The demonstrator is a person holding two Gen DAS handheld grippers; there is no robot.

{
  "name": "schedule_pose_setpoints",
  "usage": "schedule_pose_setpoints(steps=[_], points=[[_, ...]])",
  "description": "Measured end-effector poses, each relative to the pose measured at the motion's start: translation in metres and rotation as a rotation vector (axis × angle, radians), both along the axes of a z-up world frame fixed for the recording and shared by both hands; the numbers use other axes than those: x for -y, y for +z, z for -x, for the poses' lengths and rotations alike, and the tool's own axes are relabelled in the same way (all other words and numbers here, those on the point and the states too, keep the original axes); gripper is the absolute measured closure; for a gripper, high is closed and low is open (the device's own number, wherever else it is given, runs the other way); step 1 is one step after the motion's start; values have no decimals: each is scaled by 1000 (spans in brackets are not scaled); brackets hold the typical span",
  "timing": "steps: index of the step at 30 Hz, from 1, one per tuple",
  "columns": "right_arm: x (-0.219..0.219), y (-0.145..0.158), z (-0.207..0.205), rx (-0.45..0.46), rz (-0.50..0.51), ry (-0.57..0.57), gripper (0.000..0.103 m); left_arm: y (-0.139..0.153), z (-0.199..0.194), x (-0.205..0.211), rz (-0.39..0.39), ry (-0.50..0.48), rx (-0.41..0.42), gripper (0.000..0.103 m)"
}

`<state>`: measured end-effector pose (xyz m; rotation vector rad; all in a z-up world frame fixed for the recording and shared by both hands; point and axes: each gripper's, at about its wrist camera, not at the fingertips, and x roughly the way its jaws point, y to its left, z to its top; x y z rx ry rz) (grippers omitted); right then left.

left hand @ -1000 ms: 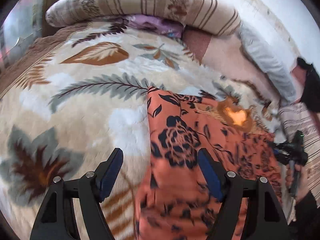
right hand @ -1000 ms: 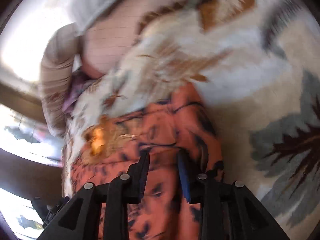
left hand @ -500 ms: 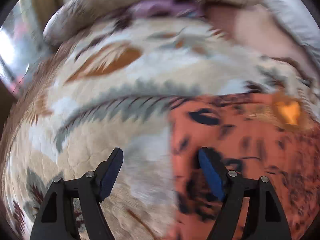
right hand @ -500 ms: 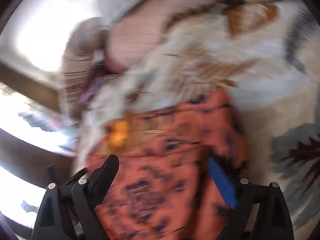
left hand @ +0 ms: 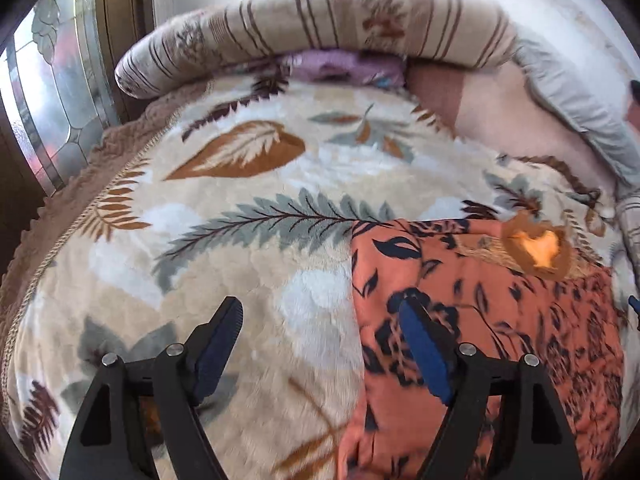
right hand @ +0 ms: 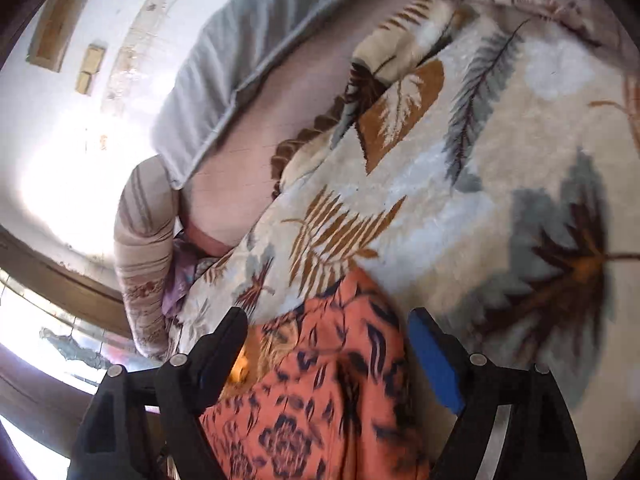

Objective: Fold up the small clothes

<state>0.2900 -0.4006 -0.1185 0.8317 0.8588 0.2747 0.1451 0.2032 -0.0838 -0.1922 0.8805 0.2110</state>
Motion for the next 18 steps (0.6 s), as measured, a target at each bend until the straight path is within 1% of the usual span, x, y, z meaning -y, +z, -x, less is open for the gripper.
schedule_pose_setpoints(steps=[1, 2, 4, 6, 9, 11, 13, 15, 18], points=[[0, 6, 15, 4, 9, 28, 18, 5, 13, -1, 19, -10, 5, 22], [-1, 13, 37, 2, 40, 57, 18, 8, 27, -2, 40, -15, 9, 22], [5, 20, 77, -16, 71, 118, 18, 9, 67, -4, 99, -31, 15, 21], [6, 19, 114, -79, 92, 198, 18, 5, 103, -3, 137, -47, 3, 21], [9, 4, 169, -166, 137, 294, 18, -7, 152, 4, 200, -95, -34, 21], [13, -14, 209, -231, 111, 342, 18, -18, 180, 14, 225, -108, -64, 21], [19, -28, 242, -277, 94, 351, 18, -31, 201, 21, 262, -129, -101, 21], [19, -44, 268, -318, 46, 368, 18, -43, 218, 27, 304, -123, -135, 21], [22, -52, 291, -304, 0, 370, 18, -55, 233, 33, 356, -92, -180, 21]])
